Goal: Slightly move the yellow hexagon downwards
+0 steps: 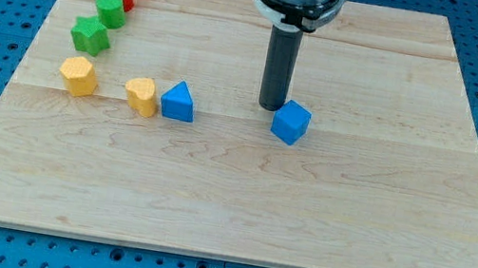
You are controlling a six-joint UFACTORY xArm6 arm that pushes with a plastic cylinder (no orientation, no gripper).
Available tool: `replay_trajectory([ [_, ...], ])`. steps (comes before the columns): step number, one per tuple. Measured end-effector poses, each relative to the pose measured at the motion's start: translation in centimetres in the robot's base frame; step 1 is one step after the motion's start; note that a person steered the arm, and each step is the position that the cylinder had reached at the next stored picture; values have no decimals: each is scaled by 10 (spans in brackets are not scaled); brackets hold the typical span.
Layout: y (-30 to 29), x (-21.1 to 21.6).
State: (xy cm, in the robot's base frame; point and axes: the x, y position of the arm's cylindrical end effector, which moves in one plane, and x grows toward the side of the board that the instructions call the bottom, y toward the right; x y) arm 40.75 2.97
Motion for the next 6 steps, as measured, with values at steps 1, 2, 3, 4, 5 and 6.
replay_trajectory([
  [1, 0, -7],
  [2, -18, -9],
  [3, -64, -26],
  [4, -120, -27],
  [5, -175, -26],
  [6, -226, -26],
])
